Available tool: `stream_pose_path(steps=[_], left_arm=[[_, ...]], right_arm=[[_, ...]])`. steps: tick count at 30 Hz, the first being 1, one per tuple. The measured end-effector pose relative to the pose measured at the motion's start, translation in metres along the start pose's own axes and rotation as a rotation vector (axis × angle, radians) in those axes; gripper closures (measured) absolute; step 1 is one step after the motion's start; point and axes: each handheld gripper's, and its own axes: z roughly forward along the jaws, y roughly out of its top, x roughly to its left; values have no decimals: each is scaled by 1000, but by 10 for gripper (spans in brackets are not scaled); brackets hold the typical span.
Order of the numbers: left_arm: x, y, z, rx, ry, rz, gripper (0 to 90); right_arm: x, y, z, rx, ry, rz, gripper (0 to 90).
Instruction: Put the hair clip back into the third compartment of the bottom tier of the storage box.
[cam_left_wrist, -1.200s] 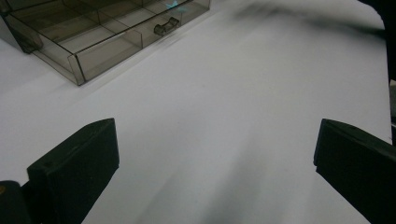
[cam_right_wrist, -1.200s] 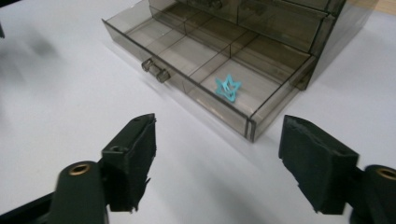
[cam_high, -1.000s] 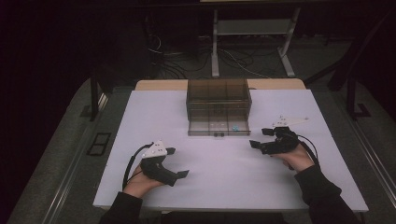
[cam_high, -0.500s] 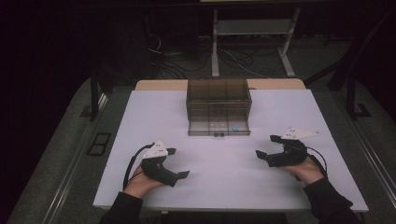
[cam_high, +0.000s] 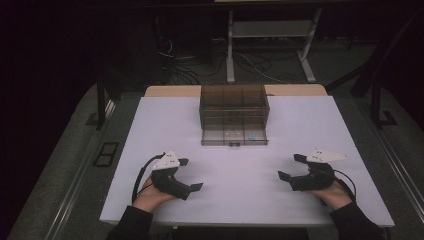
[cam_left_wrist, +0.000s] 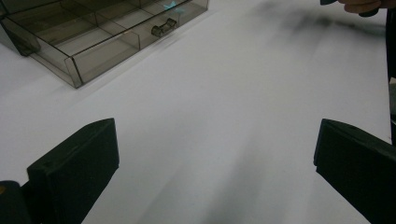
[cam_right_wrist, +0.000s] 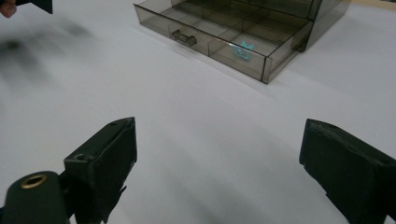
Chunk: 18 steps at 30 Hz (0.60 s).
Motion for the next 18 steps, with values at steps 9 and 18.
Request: stream_pose_path(steps=[9, 18], left_arm=[[0, 0, 0, -2, 0, 0, 0], [0, 0, 0, -1, 2, 2, 0]], right_arm=[[0, -16, -9, 37, -51, -42, 105], [-2, -24, -13, 53, -53, -39, 105]])
